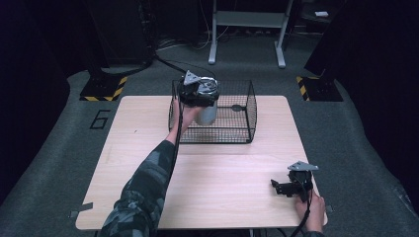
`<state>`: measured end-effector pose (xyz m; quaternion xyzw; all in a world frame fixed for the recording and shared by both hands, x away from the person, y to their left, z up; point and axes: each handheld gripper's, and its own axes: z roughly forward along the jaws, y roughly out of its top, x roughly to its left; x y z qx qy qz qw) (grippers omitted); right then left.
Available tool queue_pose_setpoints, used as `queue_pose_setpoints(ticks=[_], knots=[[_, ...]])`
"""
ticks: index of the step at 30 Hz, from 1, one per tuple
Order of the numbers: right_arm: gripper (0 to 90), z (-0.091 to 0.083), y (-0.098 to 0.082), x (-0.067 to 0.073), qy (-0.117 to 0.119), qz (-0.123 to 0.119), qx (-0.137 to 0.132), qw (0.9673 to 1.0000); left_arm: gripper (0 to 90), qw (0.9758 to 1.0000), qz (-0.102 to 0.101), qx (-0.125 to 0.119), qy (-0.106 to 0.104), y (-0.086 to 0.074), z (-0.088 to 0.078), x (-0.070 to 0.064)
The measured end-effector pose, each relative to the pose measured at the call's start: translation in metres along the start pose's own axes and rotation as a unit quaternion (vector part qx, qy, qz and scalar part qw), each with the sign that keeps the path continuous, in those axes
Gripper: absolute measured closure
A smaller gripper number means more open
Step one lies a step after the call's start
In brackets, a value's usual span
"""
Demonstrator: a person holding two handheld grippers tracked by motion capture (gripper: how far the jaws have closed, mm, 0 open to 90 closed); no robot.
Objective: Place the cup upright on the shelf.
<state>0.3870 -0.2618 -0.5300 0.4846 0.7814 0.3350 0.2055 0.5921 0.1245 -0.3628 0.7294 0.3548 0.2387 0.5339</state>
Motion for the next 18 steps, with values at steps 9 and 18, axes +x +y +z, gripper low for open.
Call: queue_pose_setpoints(ticks=[9,18], knots=[[0.0,0.0,0.0,0.0,0.0,0.001,0.004,1.0,3.1,0.9997,-0.019,0.019,0.0,-0.008,0.022,0.004],[0.0,0.0,0.0,0.001,0.0,0.002,0.005,1.0,3.1,0.9986,-0.035,0.04,-0.001,-0.02,0.037,0.007]])
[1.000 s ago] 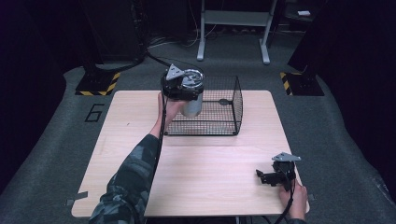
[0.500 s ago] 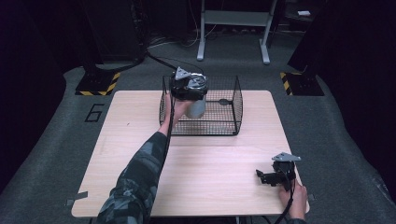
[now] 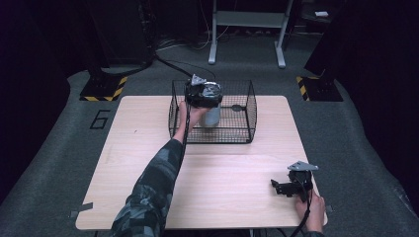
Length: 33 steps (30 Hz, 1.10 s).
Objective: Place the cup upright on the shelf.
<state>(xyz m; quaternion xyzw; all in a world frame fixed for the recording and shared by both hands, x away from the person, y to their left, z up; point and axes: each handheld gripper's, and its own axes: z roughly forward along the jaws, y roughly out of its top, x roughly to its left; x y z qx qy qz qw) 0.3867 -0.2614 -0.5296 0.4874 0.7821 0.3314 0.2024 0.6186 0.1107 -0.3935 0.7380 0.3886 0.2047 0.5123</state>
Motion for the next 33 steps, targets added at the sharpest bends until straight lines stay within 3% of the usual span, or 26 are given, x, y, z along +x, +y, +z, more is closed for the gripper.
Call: queue_pose_setpoints(ticks=[1,7,15,20,28,33], knots=[[0.0,0.0,0.0,0.0,0.0,0.0,0.0,1.0,3.1,0.9999,-0.011,-0.001,-0.003,-0.001,0.002,0.0],[0.0,0.0,0.0,0.001,0.002,0.001,-0.002,1.0,3.1,0.9995,0.005,0.032,0.006,-0.005,0.011,0.002],[0.0,0.001,0.001,0.0,0.001,-0.001,0.0,1.0,3.2,0.9993,0.01,0.035,-0.005,-0.007,0.02,0.002],[0.0,0.0,0.001,0.001,0.001,0.002,0.001,1.0,3.2,0.9986,0.016,0.051,-0.008,-0.011,0.027,-0.001],[0.0,0.001,0.001,0.001,0.001,-0.001,0.0,1.0,3.2,0.9973,0.037,0.064,-0.006,-0.012,0.024,-0.006],[0.0,0.001,0.001,0.001,0.001,-0.001,0.0,1.0,3.2,0.9967,0.04,0.07,-0.007,-0.014,0.021,-0.006]])
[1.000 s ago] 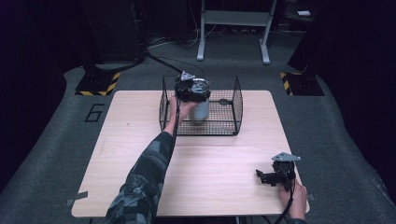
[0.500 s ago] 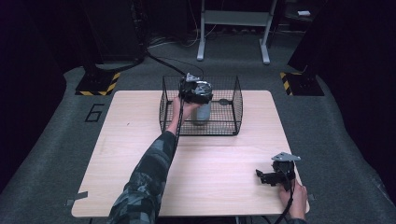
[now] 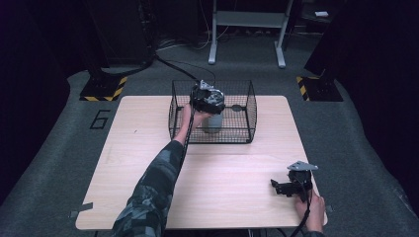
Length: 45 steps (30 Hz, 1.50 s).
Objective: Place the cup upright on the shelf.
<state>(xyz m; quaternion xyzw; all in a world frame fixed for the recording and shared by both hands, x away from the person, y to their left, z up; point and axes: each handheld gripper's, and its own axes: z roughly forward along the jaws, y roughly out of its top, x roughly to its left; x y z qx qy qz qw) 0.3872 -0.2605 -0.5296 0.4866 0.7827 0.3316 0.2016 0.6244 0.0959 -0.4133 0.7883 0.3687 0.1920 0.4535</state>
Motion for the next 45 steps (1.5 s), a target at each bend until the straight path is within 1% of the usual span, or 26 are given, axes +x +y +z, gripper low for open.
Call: queue_pose_setpoints(ticks=[2,4,6,11,13,20,22,24,26,28,30,31,32,34,35,36,37,41,45], knots=[[0.0,0.0,0.0,0.0,0.0,0.0,0.0,1.0,3.2,0.9999,0.009,0.008,0.001,0.001,-0.001,-0.001],[0.0,0.0,0.0,0.0,0.0,0.0,0.0,1.0,3.2,0.9999,0.011,0.012,0.002,0.002,-0.002,-0.002],[0.0,0.0,0.0,0.0,0.0,0.0,0.0,1.0,3.2,0.9999,0.008,0.01,0.006,0.001,-0.002,-0.003],[0.0,0.0,0.0,0.0,0.0,0.0,0.0,1.0,3.0,1.0,0.003,0.0,0.004,-0.001,-0.004,-0.003],[0.0,0.0,0.0,0.0,0.0,0.0,0.0,1.0,2.9,1.0,0.009,0.004,0.001,-0.002,-0.006,-0.003],[0.0,0.0,0.0,0.0,0.0,0.0,0.0,1.0,2.5,1.0,0.001,0.002,-0.001,-0.001,-0.006,-0.004],[0.0,0.0,0.0,0.0,0.0,0.0,0.0,1.0,1.9,1.0,-0.004,0.001,-0.006,-0.001,-0.007,-0.003],[0.0,0.0,0.0,0.0,0.0,0.0,0.0,1.0,0.1,0.9998,-0.006,0.001,-0.016,-0.001,-0.009,0.0],[0.0,0.0,0.0,0.0,0.0,0.0,0.0,1.0,0.0,0.9996,-0.02,-0.003,-0.02,-0.002,-0.011,0.0],[0.0,0.0,0.0,0.0,0.0,-0.003,0.001,1.0,0.0,0.9998,-0.012,0.002,-0.018,-0.003,-0.013,0.0],[0.0,0.0,0.0,0.0,0.0,-0.002,0.0,1.0,0.0,0.9997,-0.014,-0.003,-0.018,-0.002,-0.015,-0.001],[0.0,0.0,0.0,0.0,-0.001,-0.003,0.0,1.0,0.0,0.9996,-0.012,-0.009,-0.022,-0.003,-0.019,0.0],[0.0,0.0,0.0,0.0,0.0,-0.002,0.0,1.0,0.0,0.9994,-0.018,-0.014,-0.026,-0.002,-0.022,0.002],[0.0,0.0,0.0,0.0,-0.001,-0.002,0.0,1.0,0.0,0.9992,-0.023,-0.016,-0.029,-0.002,-0.026,0.004],[0.0,0.0,0.0,0.0,-0.001,-0.002,0.0,1.0,0.0,0.9993,-0.021,-0.012,-0.03,-0.002,-0.029,0.005],[0.0,0.0,0.0,0.0,0.0,-0.002,0.001,1.0,0.0,0.9992,-0.024,-0.011,-0.03,-0.002,-0.031,0.005],[0.0,0.0,0.0,0.0,-0.001,-0.003,0.0,1.0,0.0,0.9995,-0.017,-0.006,-0.026,-0.002,-0.035,0.005],[0.0,0.0,0.0,0.0,-0.001,-0.003,0.0,1.0,0.0,0.9995,-0.019,-0.003,-0.024,-0.003,-0.046,0.007],[0.0,0.0,0.0,0.0,-0.001,-0.003,0.0,1.0,0.0,0.9997,-0.011,0.004,-0.022,-0.005,-0.061,0.006]])
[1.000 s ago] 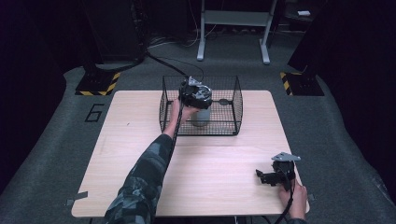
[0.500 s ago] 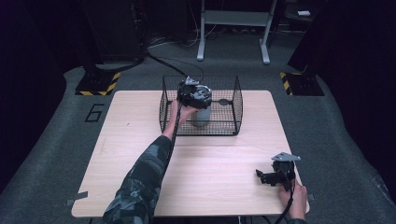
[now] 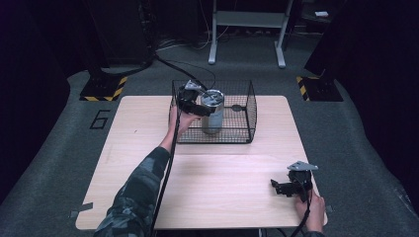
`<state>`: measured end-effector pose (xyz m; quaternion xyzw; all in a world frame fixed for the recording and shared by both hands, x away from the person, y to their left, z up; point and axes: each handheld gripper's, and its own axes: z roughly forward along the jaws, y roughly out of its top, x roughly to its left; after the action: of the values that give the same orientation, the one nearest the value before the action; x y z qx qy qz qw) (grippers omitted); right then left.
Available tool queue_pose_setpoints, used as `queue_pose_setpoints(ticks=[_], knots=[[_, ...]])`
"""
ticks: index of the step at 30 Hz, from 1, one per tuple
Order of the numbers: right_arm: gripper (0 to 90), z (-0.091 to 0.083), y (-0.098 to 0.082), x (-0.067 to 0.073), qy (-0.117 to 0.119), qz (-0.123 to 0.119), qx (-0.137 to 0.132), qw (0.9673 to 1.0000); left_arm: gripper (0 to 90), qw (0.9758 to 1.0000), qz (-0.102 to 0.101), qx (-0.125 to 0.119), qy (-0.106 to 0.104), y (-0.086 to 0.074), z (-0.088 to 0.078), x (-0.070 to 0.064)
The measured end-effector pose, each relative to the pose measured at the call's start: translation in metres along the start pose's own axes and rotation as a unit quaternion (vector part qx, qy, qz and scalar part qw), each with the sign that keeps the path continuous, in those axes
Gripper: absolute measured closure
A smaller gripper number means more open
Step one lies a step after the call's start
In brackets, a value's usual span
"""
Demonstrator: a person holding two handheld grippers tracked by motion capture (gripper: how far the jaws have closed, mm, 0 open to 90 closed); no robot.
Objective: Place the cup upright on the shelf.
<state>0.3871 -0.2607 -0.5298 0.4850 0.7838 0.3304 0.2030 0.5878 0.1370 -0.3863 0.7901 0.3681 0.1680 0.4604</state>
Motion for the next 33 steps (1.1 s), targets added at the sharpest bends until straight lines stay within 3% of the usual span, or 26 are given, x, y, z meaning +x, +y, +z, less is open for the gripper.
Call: queue_pose_setpoints(ticks=[6,19,26,33], knots=[[0.0,0.0,0.0,0.0,0.0,0.0,0.0,1.0,0.1,0.9997,0.02,0.0,0.013,-0.006,-0.03,-0.004],[0.0,0.0,0.0,0.0,0.0,0.0,0.0,1.0,0.1,0.9977,0.064,-0.018,0.012,-0.027,-0.099,-0.021],[0.0,0.0,0.0,0.0,0.0,0.0,0.0,1.0,0.2,0.9959,0.085,-0.011,0.028,-0.05,-0.131,-0.027],[0.0,0.0,0.0,0.0,0.0,0.0,0.0,1.0,0.1,0.9943,0.094,-0.004,0.049,-0.08,-0.16,-0.026]])
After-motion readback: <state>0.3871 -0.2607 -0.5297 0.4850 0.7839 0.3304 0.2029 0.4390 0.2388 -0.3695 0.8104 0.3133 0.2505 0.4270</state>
